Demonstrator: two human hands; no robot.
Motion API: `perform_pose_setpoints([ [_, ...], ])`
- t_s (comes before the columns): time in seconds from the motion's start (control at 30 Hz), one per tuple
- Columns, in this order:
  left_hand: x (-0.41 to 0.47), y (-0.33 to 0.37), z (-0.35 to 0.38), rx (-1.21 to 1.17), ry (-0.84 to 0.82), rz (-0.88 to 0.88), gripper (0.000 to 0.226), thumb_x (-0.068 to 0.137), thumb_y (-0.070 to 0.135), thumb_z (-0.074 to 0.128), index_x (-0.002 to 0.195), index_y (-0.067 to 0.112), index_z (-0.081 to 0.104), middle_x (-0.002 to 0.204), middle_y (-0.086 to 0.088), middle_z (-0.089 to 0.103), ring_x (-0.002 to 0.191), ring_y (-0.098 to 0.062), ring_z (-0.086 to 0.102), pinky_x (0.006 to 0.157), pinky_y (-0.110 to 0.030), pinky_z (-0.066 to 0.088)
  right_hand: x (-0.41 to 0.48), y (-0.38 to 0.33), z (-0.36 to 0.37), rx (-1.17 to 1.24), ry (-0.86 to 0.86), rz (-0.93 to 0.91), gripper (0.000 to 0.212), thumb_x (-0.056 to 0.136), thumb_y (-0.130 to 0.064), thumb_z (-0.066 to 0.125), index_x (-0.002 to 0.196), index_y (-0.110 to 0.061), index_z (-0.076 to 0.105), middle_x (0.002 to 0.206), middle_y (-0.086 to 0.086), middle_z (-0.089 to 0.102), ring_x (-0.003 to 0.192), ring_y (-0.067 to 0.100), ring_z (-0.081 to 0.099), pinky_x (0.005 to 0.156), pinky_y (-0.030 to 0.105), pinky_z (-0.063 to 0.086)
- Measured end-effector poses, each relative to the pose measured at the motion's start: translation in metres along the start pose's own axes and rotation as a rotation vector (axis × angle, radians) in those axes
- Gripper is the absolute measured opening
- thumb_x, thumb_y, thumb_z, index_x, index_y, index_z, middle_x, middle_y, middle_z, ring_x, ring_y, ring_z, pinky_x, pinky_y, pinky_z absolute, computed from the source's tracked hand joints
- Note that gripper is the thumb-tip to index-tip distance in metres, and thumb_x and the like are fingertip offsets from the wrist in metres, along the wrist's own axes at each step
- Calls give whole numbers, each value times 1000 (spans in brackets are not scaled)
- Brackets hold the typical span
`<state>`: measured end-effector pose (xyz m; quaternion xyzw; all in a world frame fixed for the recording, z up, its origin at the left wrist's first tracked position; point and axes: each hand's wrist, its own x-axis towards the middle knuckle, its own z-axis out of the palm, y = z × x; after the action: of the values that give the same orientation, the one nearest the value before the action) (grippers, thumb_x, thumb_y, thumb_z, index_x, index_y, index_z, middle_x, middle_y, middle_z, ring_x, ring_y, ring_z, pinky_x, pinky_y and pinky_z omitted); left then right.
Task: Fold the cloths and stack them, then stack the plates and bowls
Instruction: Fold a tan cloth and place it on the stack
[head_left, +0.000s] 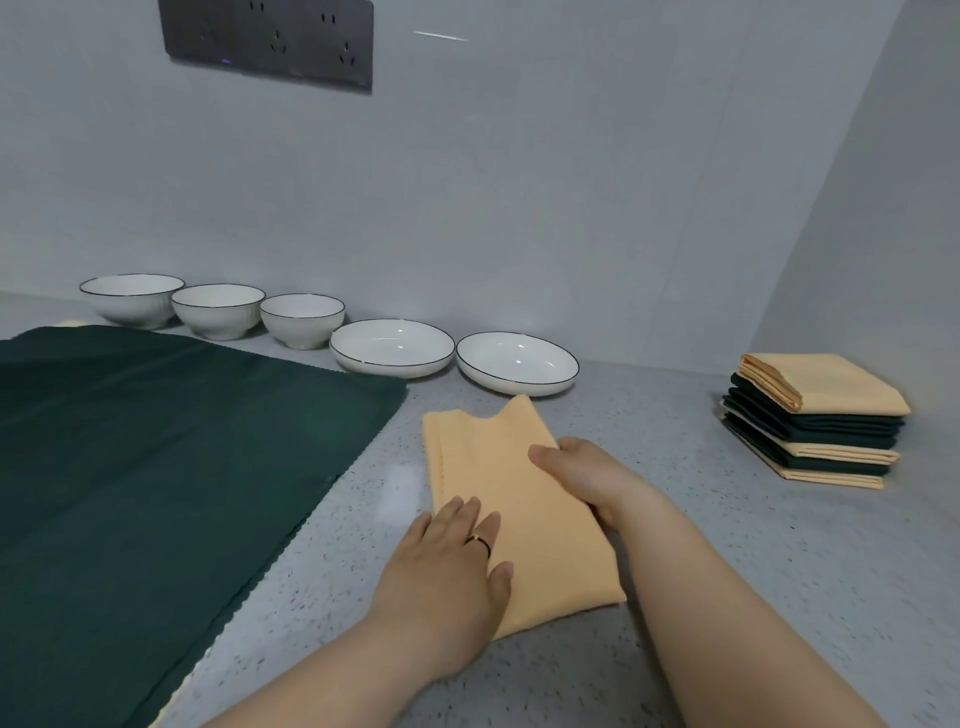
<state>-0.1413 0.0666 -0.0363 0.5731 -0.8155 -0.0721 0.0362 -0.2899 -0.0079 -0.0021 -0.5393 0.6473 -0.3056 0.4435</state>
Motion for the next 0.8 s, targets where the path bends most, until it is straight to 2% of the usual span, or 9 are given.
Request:
perform_pose_setpoints([
  [0.1, -1, 1, -2, 8, -4, 3, 53, 100, 36, 13, 149, 19, -2, 157, 2, -9, 144, -10, -9, 117, -29, -7, -11, 3, -8, 111, -97, 95, 21, 96, -22, 47, 77, -13, 53, 76, 3, 56, 64, 14, 52, 57, 21, 42],
  [0.17, -1, 1, -3, 14, -15, -4, 53, 101, 36, 13, 149, 19, -2, 157, 2, -9, 144, -11, -9, 117, -29, -6, -24, 7, -16, 66, -174, 125, 20, 95, -25, 47, 78, -14, 52, 76, 4, 52, 61, 13, 49, 52, 21, 42],
  [0.27, -1, 2, -2, 19, -37, -13, 53, 101, 35, 12, 149, 19, -2, 157, 1, -8, 144, -11, -9, 117, -29, -6, -48, 12, -26, -20, -270, 121, 22, 95, -25, 47, 76, -14, 49, 61, 1, 50, 48, 11, 49, 39, 20, 44],
  [0.33, -1, 1, -2, 15, -36, -13, 53, 101, 35, 12, 149, 19, -2, 157, 1, -8, 145, -11, -8, 117, -29, -6, -63, 15, -30, -30, -300, 82, 16, 93, -21, 50, 79, -14, 48, 53, -6, 57, 44, 5, 53, 40, 20, 47],
  [0.4, -1, 1, -2, 6, -39, -16, 53, 101, 35, 12, 149, 19, -2, 157, 1, -8, 145, -11, -8, 117, -28, -6, -75, 19, -34, -52, -276, 28, 3, 89, -15, 56, 88, -14, 54, 60, -6, 63, 46, 2, 55, 45, 19, 47],
  [0.47, -2, 1, -3, -1, -43, -18, 53, 101, 35, 12, 149, 19, -2, 157, 1, -8, 145, -11, -8, 117, -28, -6, -84, 25, -36, -74, -236, -23, 15, 84, -10, 64, 97, -15, 59, 63, -5, 64, 47, 1, 55, 47, 16, 44],
  [0.53, -2, 2, -3, -11, -43, -14, 52, 101, 35, 12, 149, 19, -2, 157, 1, -9, 145, -11, -8, 116, -27, -6, -91, 32, -36, -59, -179, -57, 22, 77, -7, 69, 94, -18, 61, 57, -6, 65, 48, 1, 56, 52, 13, 43],
  [0.63, -2, 1, -3, -18, -37, -10, 52, 101, 35, 12, 149, 19, -2, 157, 1, -8, 145, -11, -8, 116, -27, -6, -98, 40, -33, -9, -28, -160, 20, 78, 1, 67, 82, -18, 63, 56, -6, 68, 56, 6, 60, 65, 17, 47],
  [0.8, -4, 3, -4, -19, -33, -13, 52, 101, 35, 12, 149, 19, 0, 157, 1, -6, 145, -12, -7, 116, -27, -4, -103, 42, -28, 85, 70, -200, 19, 80, 4, 63, 78, -15, 59, 49, -5, 65, 47, 5, 54, 55, 15, 44],
])
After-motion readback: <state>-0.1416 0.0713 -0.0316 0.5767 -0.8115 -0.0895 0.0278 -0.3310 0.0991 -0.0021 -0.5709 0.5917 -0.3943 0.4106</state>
